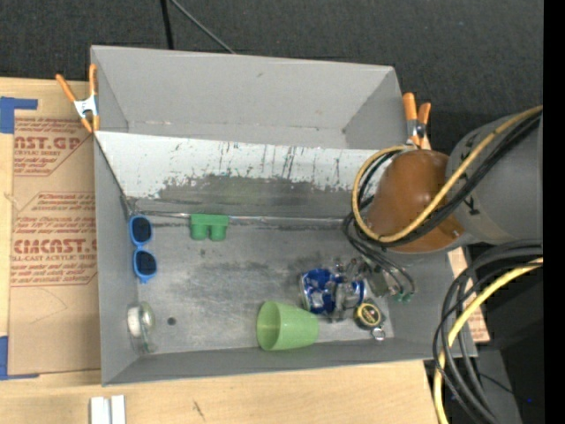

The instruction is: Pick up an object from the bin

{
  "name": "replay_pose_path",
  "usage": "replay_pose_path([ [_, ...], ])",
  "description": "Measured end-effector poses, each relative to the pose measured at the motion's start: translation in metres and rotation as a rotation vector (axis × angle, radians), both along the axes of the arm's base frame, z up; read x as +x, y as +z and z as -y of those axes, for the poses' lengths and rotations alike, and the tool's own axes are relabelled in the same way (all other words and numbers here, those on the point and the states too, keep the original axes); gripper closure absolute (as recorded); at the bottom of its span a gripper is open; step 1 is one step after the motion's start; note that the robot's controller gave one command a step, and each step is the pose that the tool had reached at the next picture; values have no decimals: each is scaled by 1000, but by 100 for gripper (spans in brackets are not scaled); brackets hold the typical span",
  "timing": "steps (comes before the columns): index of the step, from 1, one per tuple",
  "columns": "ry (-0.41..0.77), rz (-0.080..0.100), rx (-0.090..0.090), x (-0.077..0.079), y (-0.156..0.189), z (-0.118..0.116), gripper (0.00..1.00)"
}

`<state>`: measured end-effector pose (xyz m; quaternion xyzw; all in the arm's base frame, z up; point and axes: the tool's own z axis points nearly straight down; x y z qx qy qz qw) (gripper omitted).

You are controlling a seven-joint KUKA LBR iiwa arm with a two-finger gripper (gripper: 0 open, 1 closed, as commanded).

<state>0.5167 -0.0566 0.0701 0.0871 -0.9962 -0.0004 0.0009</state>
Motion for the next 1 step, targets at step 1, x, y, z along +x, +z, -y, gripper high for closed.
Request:
replay_pose_path([
  [1,-34,11,-2,-33,206,16,100],
])
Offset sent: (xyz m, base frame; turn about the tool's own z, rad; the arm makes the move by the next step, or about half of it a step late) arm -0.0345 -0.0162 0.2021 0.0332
